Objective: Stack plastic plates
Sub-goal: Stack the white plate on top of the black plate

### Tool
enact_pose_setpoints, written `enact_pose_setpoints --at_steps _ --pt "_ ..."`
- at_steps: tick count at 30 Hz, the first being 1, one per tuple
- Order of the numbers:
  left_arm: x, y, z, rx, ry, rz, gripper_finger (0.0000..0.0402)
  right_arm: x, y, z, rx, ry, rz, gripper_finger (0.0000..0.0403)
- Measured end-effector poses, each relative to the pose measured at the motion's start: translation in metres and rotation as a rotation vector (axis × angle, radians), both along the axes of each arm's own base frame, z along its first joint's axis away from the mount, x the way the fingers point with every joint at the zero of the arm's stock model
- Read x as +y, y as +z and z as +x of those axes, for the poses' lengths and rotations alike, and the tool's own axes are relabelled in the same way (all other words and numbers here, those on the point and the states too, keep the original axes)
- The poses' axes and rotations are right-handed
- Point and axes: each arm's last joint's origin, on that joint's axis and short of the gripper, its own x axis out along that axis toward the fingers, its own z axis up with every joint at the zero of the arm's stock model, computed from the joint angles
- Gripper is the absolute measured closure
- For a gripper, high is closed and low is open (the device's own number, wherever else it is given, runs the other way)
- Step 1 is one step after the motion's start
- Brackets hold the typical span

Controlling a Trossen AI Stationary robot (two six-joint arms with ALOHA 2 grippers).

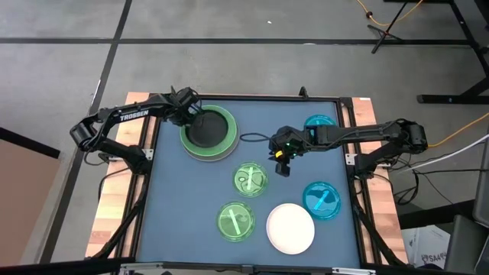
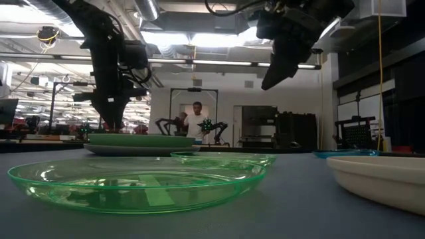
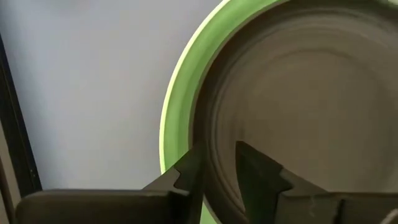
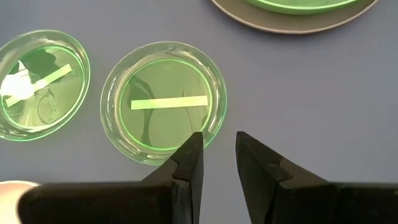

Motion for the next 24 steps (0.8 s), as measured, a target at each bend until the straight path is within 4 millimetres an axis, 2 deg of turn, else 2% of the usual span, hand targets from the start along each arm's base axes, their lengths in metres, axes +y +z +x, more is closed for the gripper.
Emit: enact_pose_setpoints --at_steps 6,13,24 --pt "-0.001 0.002 0.007 -0.033 -0.025 0.038 0.0316 0.001 -0.001 -0.001 0.016 0.013 0.019 0.0317" --pt "-0.009 0.005 0.025 -0.107 -0.103 0.102 0.0316 0.003 -0.001 -0.002 0.021 0.037 0.046 0.0317" --pt "-0.041 0.012 0.060 -0.226 -0.281 0.170 0.0316 0.040 -0.001 -0.003 0.023 0.212 0.016 0.0317"
